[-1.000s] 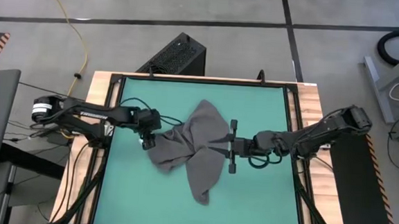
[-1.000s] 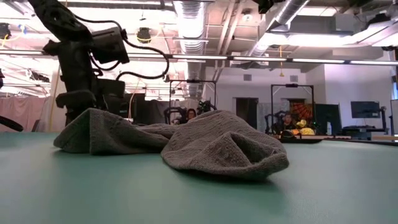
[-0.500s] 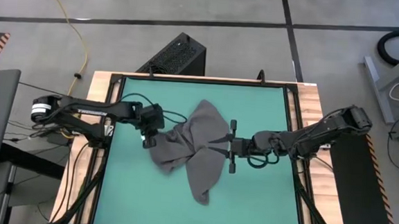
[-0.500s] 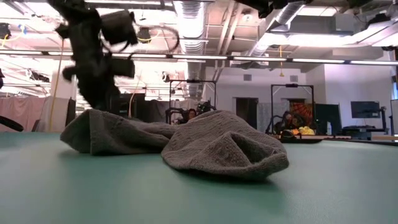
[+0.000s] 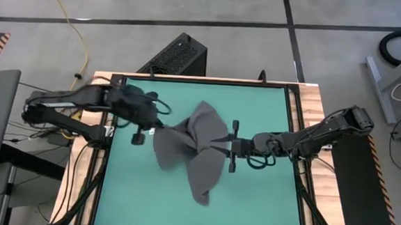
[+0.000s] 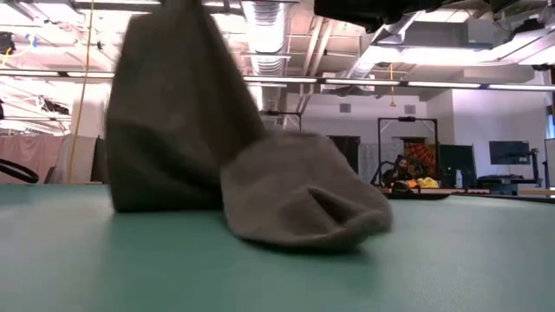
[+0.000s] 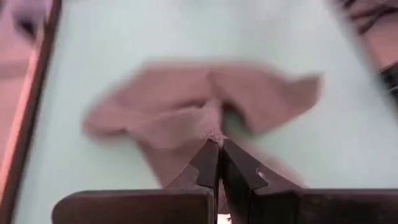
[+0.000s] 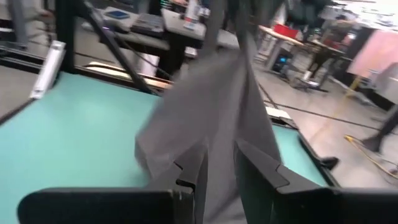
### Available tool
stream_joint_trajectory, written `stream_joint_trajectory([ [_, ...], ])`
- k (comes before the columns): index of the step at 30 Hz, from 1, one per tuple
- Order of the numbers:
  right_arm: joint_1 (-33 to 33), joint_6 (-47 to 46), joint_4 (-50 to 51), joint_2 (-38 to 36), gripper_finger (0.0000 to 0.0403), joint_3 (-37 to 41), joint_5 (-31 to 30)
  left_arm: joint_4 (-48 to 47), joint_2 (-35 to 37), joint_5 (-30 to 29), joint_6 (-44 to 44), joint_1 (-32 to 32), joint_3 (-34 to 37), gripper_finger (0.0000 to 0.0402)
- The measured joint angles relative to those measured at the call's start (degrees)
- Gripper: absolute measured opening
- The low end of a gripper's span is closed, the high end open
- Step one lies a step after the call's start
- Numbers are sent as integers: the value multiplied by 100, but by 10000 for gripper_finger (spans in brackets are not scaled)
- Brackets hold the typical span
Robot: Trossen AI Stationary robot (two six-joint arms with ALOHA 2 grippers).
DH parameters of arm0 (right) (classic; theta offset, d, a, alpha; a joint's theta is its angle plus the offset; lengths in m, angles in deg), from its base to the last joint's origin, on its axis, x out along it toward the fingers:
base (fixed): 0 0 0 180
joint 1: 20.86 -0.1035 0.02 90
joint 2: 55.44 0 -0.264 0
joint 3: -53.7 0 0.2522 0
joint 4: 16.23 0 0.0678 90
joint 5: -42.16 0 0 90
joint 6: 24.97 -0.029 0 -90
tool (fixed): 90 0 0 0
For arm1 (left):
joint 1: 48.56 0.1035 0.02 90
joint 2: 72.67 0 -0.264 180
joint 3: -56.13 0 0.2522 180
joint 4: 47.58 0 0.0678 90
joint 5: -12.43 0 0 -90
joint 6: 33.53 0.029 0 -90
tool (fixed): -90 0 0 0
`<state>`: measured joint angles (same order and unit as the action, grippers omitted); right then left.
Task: Roll towel
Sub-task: Roll the gray towel
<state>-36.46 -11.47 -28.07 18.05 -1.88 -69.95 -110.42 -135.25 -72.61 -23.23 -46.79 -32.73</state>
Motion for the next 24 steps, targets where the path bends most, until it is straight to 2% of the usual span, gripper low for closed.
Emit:
stream_joint_trajectory([
  [5,0,2,37,0,104,0,-332,10,217,927,196,-374,-898,0],
  [7,0,-13,65,0,105,0,-454,-2,300,1370,196,-484,-1031,0],
  [9,7,-106,127,0,107,0,-496,-13,373,1530,159,-595,-1041,0],
  [14,44,-408,-75,195,137,0,-495,-256,401,1110,-3,-768,-1006,0],
  [18,127,-569,-973,726,184,-22,-130,-344,257,978,-5,-825,-998,0],
  [20,222,-822,-1154,1042,206,-228,65,-344,181,975,-1,-838,-998,0],
  [24,405,-1202,-798,1724,238,-1029,381,-429,49,971,23,-837,-998,0],
])
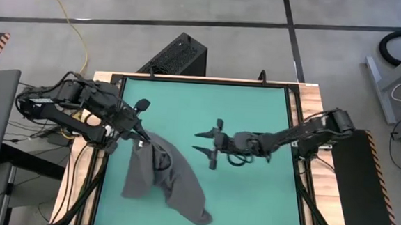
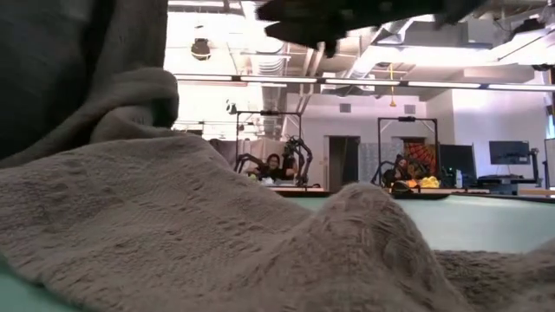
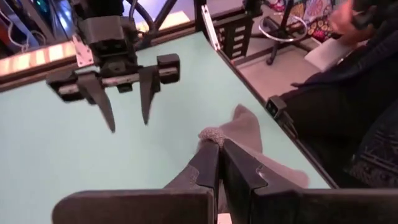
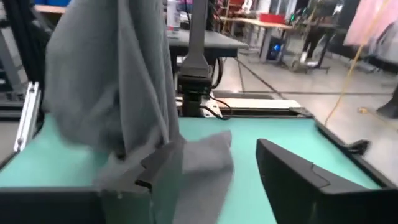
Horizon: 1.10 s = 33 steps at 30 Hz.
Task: Roll towel
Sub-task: Roll the gray towel
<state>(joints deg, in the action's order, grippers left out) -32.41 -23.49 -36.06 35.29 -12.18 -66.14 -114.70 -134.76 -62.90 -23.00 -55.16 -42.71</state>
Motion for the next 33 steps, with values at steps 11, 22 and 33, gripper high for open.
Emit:
stream_joint_trajectory([
  [11,-128,637,2061,1728,245,-2557,795,-290,-57,-4,25,-103,-2,0],
  [22,-48,757,2347,2638,245,-3475,619,-281,60,-2,-183,-526,-24,0],
  [33,48,968,1632,2612,92,-3504,625,-215,115,-38,-218,-786,-450,0],
])
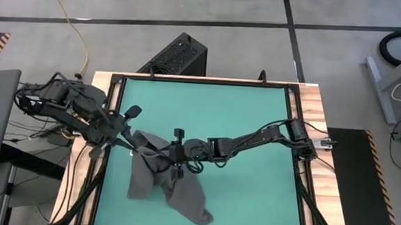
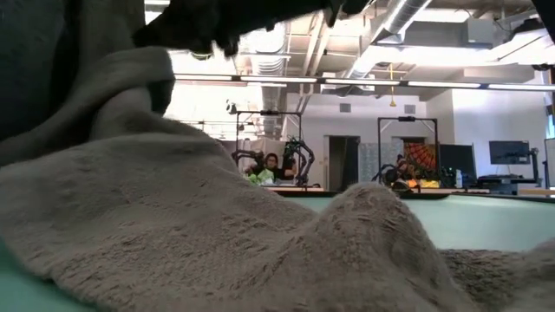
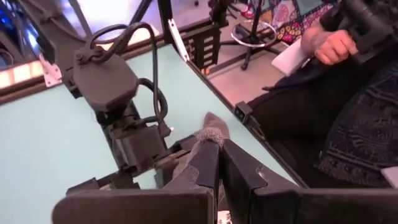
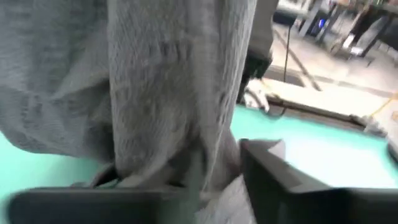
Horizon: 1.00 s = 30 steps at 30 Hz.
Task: Roll towel
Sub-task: Roll the gray towel
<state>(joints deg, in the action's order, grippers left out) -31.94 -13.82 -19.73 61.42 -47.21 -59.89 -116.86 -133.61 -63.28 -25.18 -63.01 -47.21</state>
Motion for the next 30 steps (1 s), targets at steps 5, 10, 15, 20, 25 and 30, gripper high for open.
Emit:
stream_joint_trajectory([
  [5,6,712,-72,-731,17,-8,124,107,0,-532,106,0,-284,0],
  [10,166,1233,1383,-2124,13,-9,-372,278,-18,-1548,298,0,-898,0],
  [15,642,1633,1746,-3507,11,-13,-637,553,-120,-3229,843,18,-1741,0],
  [20,1383,1152,1700,-4367,9,-20,-571,648,-417,-4073,1519,334,-2596,0],
  [25,1766,-337,3145,-4424,9,-22,494,274,-607,-3724,1322,648,-3049,0],
  [30,1545,-473,4244,-3981,8,8,614,-256,-841,-3472,1090,680,-3010,0],
])
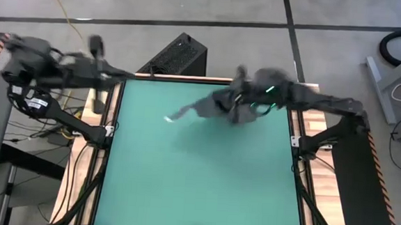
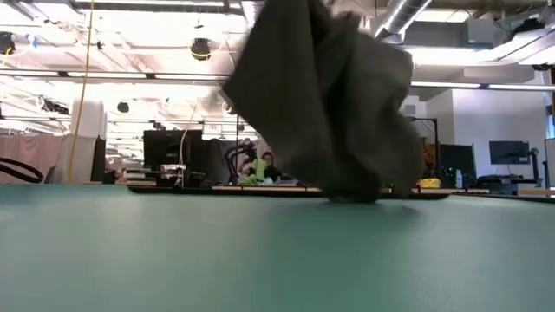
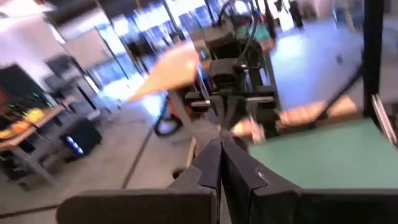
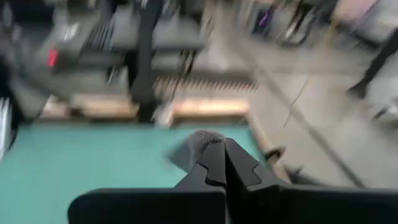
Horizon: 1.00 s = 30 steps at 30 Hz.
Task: Roll towel
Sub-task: Roll the gray towel
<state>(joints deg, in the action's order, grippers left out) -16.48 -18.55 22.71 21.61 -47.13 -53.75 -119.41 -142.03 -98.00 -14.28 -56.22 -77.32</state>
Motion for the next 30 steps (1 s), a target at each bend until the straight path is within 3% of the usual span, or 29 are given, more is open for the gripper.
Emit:
stream_joint_trajectory([
  [6,-142,-579,622,54,9,-41,-113,-1299,-406,556,-722,0,39,0],
  [10,-200,-1190,1605,229,10,-18,-164,-1544,-551,835,-1078,-7,977,0],
  [12,-245,-1449,2046,353,11,40,-208,-968,-504,958,-1081,-7,1897,0],
  [16,-388,-1791,2328,564,12,247,-335,1076,-32,1244,-907,2,4143,0],
  [21,-589,-1837,2277,877,12,725,-324,3684,328,1075,-822,99,6503,3],
  [25,-559,-1992,2179,929,13,913,-324,5216,274,1052,-468,113,7520,32],
  [30,-511,-2010,1886,952,13,960,-324,5424,-86,470,-380,235,7963,108],
])
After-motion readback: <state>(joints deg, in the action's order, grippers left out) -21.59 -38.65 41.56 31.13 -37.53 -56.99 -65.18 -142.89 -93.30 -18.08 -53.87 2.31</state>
